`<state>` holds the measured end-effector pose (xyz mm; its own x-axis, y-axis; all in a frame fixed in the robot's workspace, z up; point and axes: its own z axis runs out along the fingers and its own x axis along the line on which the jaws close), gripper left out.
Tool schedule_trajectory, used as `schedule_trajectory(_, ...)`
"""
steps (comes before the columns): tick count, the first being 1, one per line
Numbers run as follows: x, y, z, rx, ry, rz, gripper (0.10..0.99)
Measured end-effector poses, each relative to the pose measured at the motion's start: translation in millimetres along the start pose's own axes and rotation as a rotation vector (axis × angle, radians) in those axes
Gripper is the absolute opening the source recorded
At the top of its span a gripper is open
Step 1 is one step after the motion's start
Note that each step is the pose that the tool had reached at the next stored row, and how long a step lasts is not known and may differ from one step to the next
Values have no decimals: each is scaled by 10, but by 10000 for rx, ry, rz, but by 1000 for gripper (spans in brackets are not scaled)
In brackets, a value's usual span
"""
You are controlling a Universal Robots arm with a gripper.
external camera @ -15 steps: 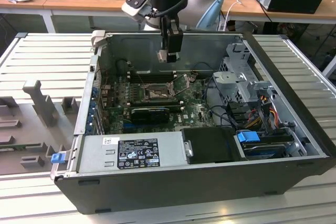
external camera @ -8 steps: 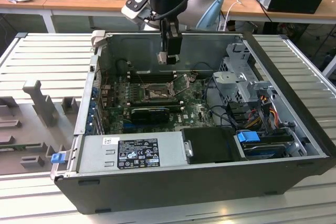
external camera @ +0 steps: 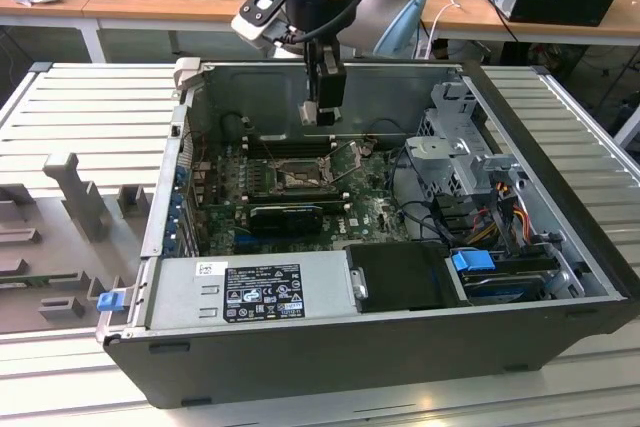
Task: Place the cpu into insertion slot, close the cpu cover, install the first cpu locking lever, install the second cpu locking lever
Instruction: 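Place the cpu into insertion slot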
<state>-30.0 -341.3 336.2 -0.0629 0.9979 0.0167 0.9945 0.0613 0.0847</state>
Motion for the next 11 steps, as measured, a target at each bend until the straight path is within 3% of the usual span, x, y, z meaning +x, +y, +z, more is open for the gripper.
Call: schedule_trajectory(11, -1, -4, 45, -1, -2, 39, 529)
